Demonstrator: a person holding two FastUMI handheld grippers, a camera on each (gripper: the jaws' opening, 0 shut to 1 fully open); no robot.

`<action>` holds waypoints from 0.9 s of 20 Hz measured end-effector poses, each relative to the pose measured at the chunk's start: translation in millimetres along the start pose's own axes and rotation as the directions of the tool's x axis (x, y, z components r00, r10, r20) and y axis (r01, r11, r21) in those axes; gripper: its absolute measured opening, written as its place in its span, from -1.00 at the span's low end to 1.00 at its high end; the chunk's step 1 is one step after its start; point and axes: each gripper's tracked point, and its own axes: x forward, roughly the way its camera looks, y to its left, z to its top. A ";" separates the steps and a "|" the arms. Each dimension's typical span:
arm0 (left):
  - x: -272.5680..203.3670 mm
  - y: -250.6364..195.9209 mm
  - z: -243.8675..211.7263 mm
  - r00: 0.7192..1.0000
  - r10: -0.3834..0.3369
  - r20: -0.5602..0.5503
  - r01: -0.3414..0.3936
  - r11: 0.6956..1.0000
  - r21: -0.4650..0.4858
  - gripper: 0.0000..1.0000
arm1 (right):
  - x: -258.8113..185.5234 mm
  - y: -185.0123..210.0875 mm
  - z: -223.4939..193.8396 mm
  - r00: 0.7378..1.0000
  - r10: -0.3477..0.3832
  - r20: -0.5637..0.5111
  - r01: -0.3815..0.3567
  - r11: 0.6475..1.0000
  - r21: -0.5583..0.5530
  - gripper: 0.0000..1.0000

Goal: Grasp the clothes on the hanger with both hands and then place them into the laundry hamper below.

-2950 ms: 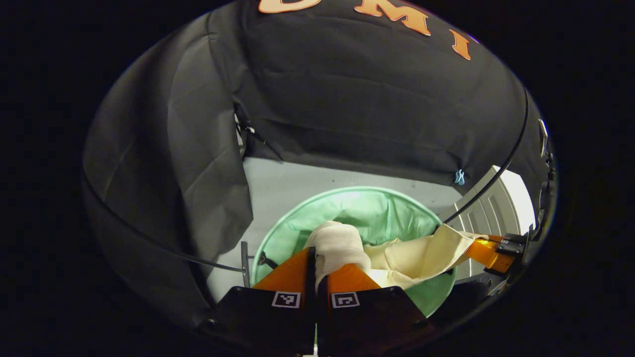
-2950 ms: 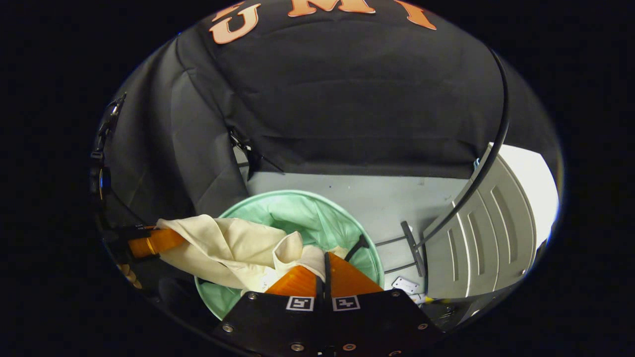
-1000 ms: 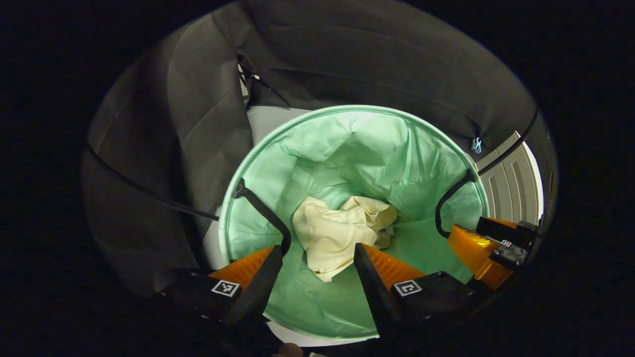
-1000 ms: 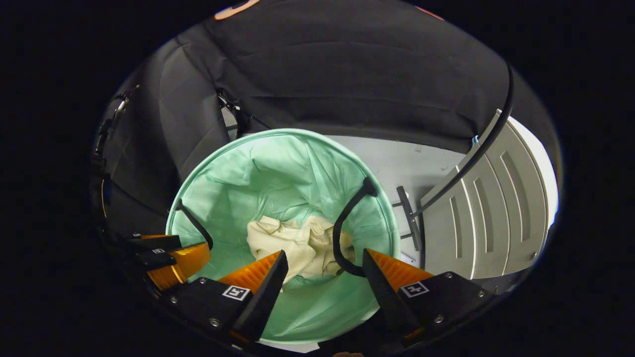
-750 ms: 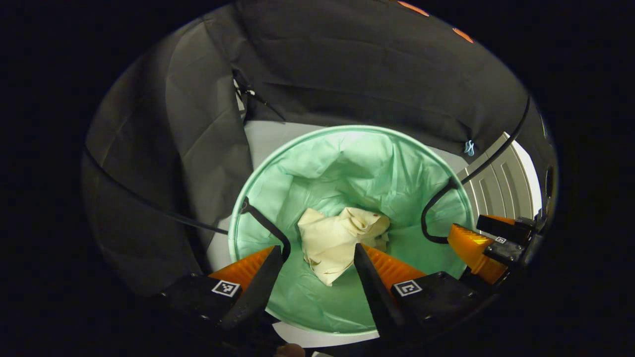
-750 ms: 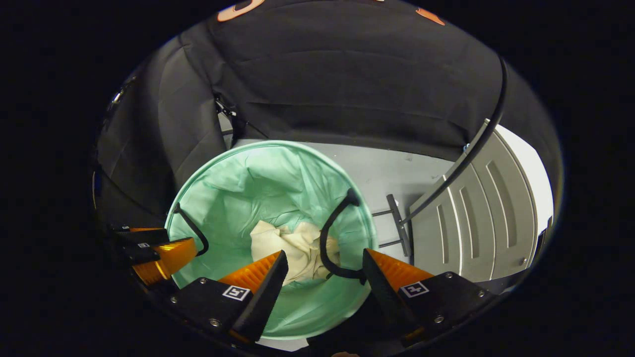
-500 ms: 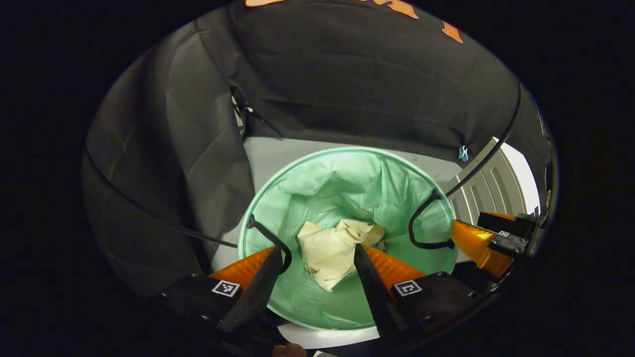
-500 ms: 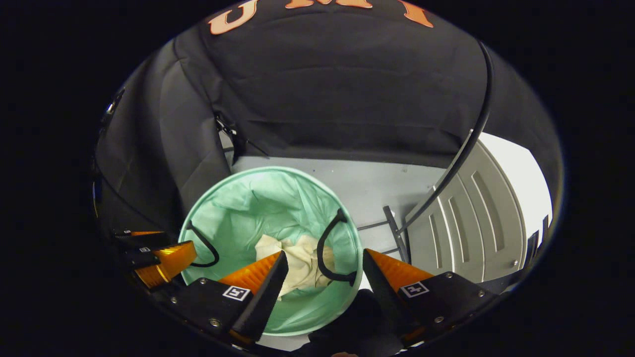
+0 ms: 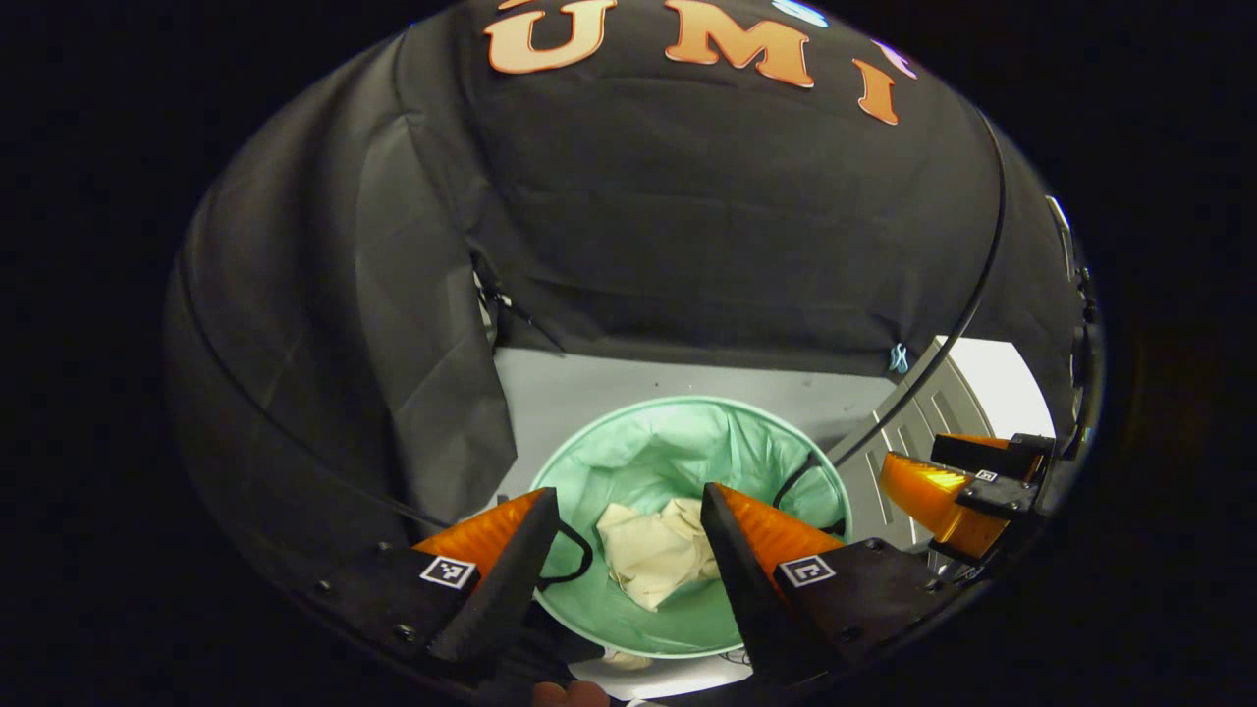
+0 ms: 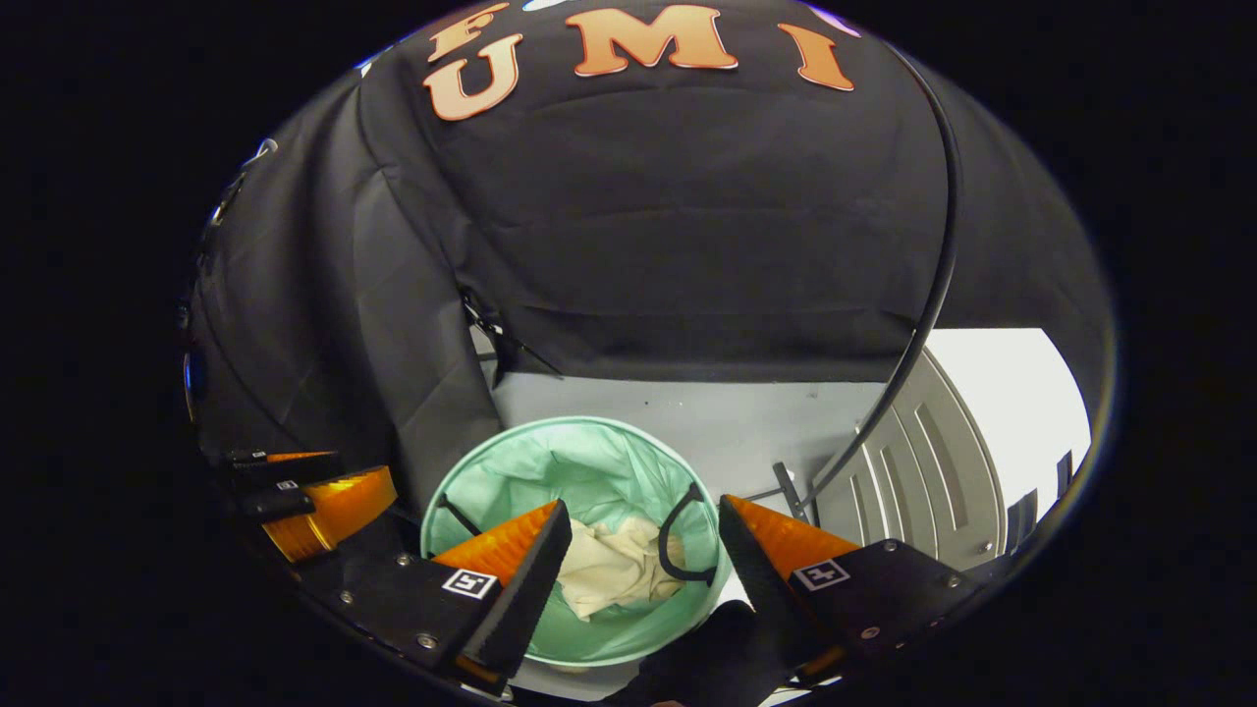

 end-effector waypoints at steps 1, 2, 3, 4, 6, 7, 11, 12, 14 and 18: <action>-1.8 0.8 6.6 1.000 -0.010 0.024 0.010 1.000 -0.013 0.93 | -4.9 1.0 7.8 1.000 0.001 0.016 -0.001 1.000 -0.002 0.87; -7.6 1.3 16.7 0.999 -0.021 0.045 0.022 0.999 -0.026 0.93 | -10.4 2.5 17.3 0.999 0.003 0.032 -0.003 1.000 -0.002 0.88; -16.8 2.3 27.2 0.998 -0.021 0.065 0.023 0.999 -0.035 0.93 | -16.3 3.8 25.4 0.999 0.004 0.045 -0.004 1.000 -0.002 0.87; -24.0 7.1 38.2 0.996 -0.017 0.088 0.021 0.999 -0.039 0.92 | -23.4 5.7 34.9 0.998 0.007 0.063 -0.006 1.000 -0.003 0.88; -39.0 14.1 57.3 0.991 -0.015 0.131 0.020 0.999 -0.040 0.94 | -39.3 8.1 59.0 0.994 0.005 0.109 -0.004 1.000 -0.015 0.88; -45.6 16.9 67.2 0.989 -0.017 0.149 0.024 0.999 -0.044 0.92 | -47.1 9.2 69.8 0.991 0.007 0.133 -0.004 1.000 -0.020 0.87; -80.9 26.7 110.4 0.968 -0.034 0.249 0.052 0.997 -0.066 0.96 | -85.2 17.3 122.5 0.973 0.013 0.231 -0.006 1.000 -0.031 0.87; -93.1 30.4 124.4 0.957 -0.036 0.287 0.060 0.995 -0.074 0.95 | -99.0 18.1 135.8 0.967 0.011 0.256 -0.001 0.999 -0.039 0.88; -118.5 37.6 147.6 0.934 -0.040 0.355 0.079 0.992 -0.095 0.95 | -125.9 20.1 160.1 0.949 0.016 0.315 -0.002 0.999 -0.045 0.87; -162.3 66.2 183.4 0.891 0.000 0.454 0.041 0.996 -0.082 1.00 | -169.0 17.3 204.4 0.908 0.025 0.418 0.000 0.998 -0.060 0.87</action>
